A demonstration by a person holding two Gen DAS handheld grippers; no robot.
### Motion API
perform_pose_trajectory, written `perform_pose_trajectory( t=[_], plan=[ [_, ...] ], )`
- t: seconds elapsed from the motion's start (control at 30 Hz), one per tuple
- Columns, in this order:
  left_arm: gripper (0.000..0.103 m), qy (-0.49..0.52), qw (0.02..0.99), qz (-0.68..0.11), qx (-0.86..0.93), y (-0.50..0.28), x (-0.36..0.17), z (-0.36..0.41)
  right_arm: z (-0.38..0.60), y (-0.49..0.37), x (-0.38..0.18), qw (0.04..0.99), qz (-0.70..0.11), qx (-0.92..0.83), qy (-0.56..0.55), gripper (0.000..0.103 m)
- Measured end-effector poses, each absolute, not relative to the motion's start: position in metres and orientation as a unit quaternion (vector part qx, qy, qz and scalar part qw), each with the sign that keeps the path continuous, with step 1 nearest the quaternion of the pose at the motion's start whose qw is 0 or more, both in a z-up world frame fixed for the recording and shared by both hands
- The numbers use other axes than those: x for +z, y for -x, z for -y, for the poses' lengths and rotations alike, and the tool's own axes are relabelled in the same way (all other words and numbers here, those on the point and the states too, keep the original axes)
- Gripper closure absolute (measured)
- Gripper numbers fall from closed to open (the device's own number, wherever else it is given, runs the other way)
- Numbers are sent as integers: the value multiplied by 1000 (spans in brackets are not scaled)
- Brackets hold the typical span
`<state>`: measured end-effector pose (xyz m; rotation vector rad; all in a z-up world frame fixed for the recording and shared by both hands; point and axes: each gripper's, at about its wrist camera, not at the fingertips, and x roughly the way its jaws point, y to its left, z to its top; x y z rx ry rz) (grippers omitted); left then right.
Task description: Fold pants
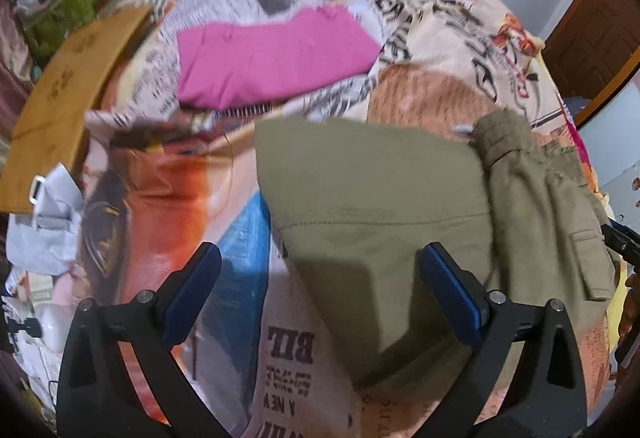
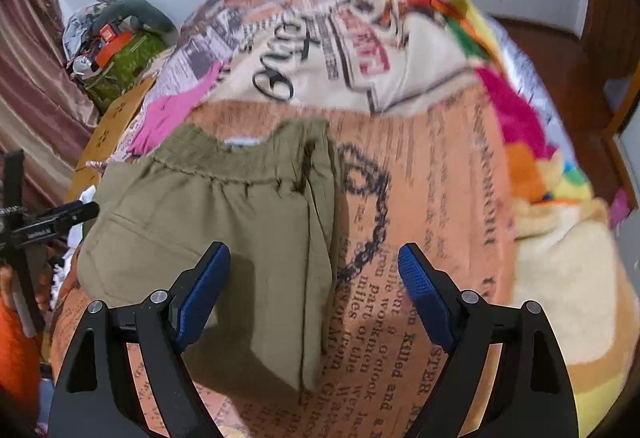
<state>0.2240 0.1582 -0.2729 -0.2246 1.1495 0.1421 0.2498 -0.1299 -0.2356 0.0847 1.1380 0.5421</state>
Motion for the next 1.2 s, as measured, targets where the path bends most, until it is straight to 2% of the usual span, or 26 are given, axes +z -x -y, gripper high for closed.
perform_pose_trajectory(
  t=[0.27, 0.37, 0.4, 0.43, 0.6, 0.67, 0.7, 0.77, 0.83, 0.97, 1.2],
  plan=[
    [2, 155, 816, -557, 22, -238, -289, -159, 125, -260, -257, 767, -560, 301, -86, 17],
    [5, 163, 815, -556, 4, -243, -291, -153, 118, -259, -258, 764, -556, 314, -85, 21],
    [6, 158, 818, -552, 2, -245, -290, -150, 116, -258, -258, 764, -554, 321, -84, 27],
    [8, 148, 823, -549, 0, -245, -289, -146, 114, -257, -257, 763, -551, 328, -84, 38],
    [30, 117, 836, -536, -5, -250, -281, -134, 112, -259, -257, 766, -550, 319, -91, 56],
    [50, 116, 838, -533, -10, -251, -278, -131, 114, -263, -257, 768, -550, 313, -96, 66],
    [55, 109, 841, -530, -8, -251, -276, -128, 115, -263, -257, 770, -549, 311, -99, 70],
    [76, 84, 849, -522, 1, -250, -272, -122, 115, -261, -254, 774, -544, 308, -98, 74],
    [82, 60, 853, -518, 12, -250, -268, -117, 114, -258, -250, 781, -537, 305, -90, 81],
    [93, 38, 861, -507, 20, -245, -259, -112, 111, -255, -239, 794, -523, 301, -80, 88],
    [95, 41, 880, -473, 30, -233, -226, -111, 106, -247, -215, 811, -490, 312, -66, 93]
  ],
)
